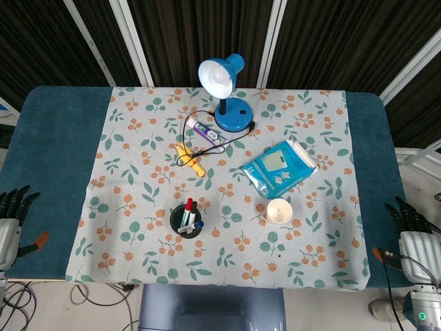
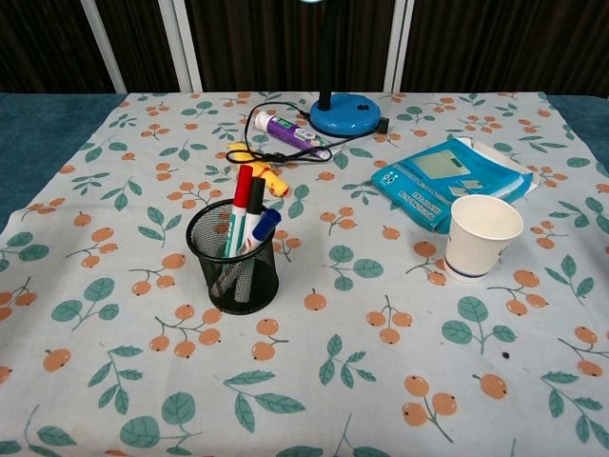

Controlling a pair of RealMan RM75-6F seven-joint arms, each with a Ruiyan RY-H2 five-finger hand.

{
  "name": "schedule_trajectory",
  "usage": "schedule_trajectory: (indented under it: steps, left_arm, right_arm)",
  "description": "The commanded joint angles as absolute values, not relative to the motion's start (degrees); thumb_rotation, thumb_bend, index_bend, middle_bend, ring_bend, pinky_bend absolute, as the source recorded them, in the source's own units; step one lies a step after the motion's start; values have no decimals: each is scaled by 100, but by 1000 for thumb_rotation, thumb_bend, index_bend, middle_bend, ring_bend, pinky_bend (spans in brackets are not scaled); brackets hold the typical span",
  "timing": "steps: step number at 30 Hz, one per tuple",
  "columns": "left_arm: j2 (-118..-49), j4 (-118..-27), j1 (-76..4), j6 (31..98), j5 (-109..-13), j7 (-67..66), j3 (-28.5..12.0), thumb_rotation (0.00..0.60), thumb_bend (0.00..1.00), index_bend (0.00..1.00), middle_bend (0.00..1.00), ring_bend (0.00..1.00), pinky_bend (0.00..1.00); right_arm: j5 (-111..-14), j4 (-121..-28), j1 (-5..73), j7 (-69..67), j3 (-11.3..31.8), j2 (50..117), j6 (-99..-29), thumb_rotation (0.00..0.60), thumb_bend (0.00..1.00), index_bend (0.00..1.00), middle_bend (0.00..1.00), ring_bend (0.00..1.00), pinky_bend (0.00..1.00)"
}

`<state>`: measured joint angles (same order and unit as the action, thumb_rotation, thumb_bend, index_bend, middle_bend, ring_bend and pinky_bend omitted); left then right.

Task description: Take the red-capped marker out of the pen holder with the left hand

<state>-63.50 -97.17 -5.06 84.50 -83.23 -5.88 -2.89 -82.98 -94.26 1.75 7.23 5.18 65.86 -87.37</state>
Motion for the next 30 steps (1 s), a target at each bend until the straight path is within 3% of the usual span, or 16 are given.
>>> schedule_trajectory:
  steps: [1,30]
  left_arm:
    - [-6351,-9715,-507,8449,-8327,-590,-286,600,215,152,34,0,0]
    - [-6385,-9424,-662,8269,-8449,-321,-298,600,215,154,34,0,0]
  right_arm:
    - [-8297,-9428,176,722,519,6586,-8736,600,164,149,51,100,182]
    - [-8281,-9432,181,719,518,6581,-8716,600,164,149,51,100,182]
